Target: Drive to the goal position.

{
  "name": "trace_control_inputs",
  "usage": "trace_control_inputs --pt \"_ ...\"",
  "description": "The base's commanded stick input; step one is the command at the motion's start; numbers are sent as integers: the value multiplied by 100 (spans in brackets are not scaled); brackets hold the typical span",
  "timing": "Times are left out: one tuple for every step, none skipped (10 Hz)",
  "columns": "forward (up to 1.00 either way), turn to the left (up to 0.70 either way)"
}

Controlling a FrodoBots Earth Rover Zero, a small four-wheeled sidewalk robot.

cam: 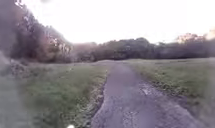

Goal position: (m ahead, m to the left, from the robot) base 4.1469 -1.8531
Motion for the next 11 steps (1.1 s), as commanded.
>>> trace_control_inputs --pt "70 -14" --pt "70 -14" --pt "70 -14" --pt "70 -14" --pt "70 -14" --pt "70 -14" --pt "70 -14" --pt "70 -14" --pt "70 -14" --pt "70 -14" --pt "70 -14"
